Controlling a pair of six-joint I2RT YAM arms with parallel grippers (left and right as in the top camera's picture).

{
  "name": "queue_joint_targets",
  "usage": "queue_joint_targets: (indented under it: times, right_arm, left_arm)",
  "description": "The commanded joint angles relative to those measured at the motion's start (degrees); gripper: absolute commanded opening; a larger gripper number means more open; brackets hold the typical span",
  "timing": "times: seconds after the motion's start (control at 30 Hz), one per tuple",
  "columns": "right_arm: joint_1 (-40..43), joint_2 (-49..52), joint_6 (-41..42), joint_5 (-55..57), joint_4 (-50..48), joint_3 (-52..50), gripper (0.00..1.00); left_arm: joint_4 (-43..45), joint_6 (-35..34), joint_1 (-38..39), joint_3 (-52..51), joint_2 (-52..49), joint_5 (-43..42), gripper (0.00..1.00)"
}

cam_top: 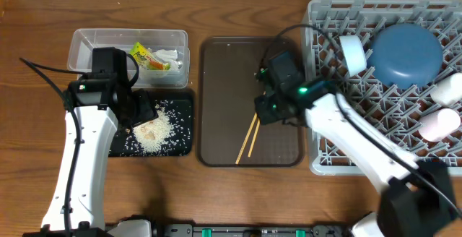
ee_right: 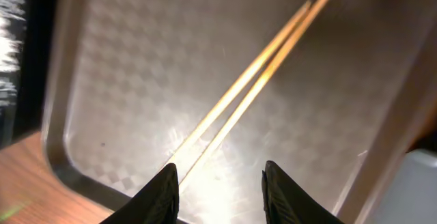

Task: Sort waste into correct bins and load items into the dishwasher rack
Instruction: 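Reach the right gripper down to the wooden chopsticks on the tray, then grasp one chopstick with the right gripper and lift it toward the rack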

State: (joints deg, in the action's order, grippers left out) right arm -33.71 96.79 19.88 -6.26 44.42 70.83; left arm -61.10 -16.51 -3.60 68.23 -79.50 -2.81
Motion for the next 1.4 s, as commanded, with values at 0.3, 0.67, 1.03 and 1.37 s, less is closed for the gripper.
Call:
queue_joint_targets:
  times: [0.3, 0.67, 1.03, 1.37]
  right_arm:
    - [-2.5, 14.5, 11.6, 0.7, 1.2, -0.6, 0.30]
    - [-2.5, 15.4, 12.3, 0.1, 1.3, -0.5, 0.20]
    - [-2.4, 9.9, 12.5, 0.5, -1.3, 2.0, 0.39]
    - [-2.7, 15.1, 14.0, 2.3, -2.9, 1.9, 0.35]
  left_arm:
    - [-0.1, -0.3, -0.2, 0.3, -0.2, 0.3, 0.64]
    - [-0.1, -0.3, -0.2, 0.3, -0.2, 0.3, 0.64]
    - [-0.1, -0.3, -0.2, 0.3, -0.2, 0.3, 0.64]
    - [-0.1, -0.3, -0.2, 0.3, -0.2, 0.3, 0.64]
